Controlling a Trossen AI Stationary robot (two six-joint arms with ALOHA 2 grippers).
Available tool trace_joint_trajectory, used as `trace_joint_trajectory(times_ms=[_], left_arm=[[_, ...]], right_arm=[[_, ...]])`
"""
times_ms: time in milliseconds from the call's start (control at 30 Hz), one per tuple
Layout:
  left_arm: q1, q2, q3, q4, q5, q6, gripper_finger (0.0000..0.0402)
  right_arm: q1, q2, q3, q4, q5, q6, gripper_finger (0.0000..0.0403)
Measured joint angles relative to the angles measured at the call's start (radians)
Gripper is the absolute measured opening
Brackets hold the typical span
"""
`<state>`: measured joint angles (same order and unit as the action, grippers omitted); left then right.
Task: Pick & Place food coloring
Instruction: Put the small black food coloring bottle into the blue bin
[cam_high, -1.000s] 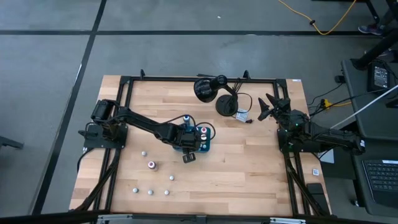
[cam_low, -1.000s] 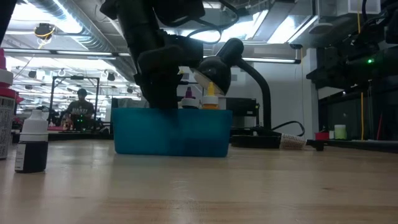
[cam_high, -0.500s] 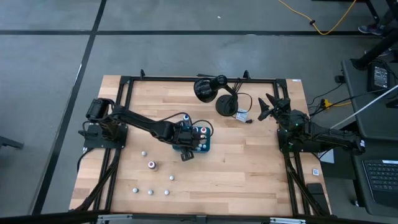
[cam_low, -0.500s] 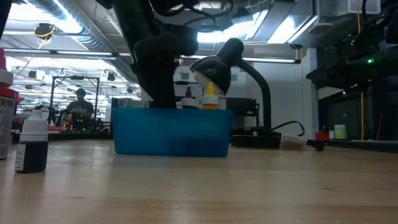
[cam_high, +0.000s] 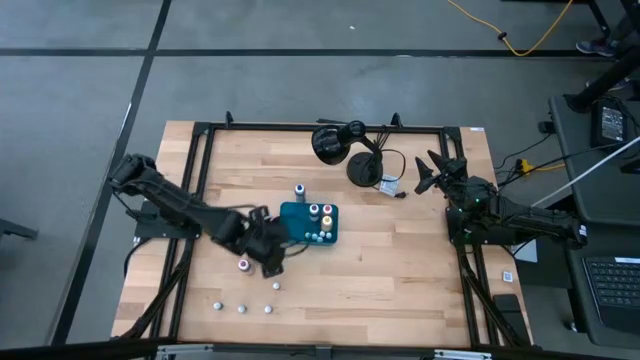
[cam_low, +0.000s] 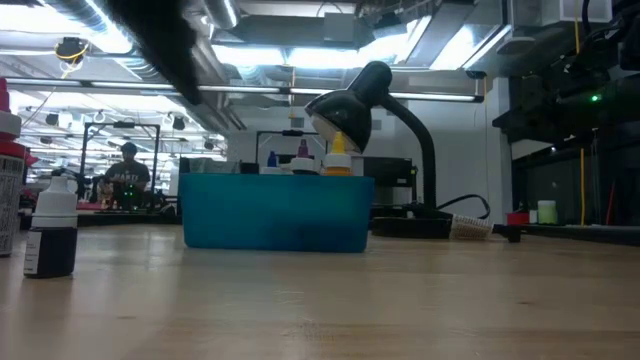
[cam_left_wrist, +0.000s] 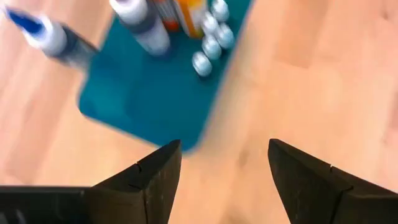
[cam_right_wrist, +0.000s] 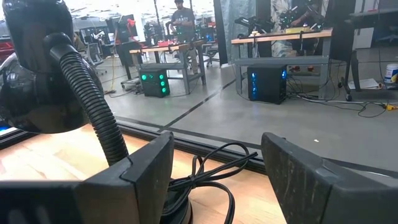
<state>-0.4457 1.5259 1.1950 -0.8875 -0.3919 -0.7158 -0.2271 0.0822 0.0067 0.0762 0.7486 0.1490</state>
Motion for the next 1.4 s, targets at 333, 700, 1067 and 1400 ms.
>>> trace_joint_trajectory(times_ms=[333,700,1067,1400], left_arm=[[-0.182,0.025,0.030,-0.013,0.144,-0.235,0.0228],[-0.191,0.176,0.172,-0.061,0.216,-0.201,0.0228],[-0.114,0.311,0.185,-0.094,0.301,-0.264,0.0228],[-0.097,0.356,0.185,-0.076,0.305,-0.384,0.0228]], right_arm=[[0.000,0.000,0.000,0.000,0.000,0.000,0.0244],[0.000,0.000,0.000,0.000,0.000,0.000,0.0244],[0.000,0.000,0.000,0.000,0.000,0.000,0.0244],[0.000,0.000,0.000,0.000,0.000,0.000,0.0244]])
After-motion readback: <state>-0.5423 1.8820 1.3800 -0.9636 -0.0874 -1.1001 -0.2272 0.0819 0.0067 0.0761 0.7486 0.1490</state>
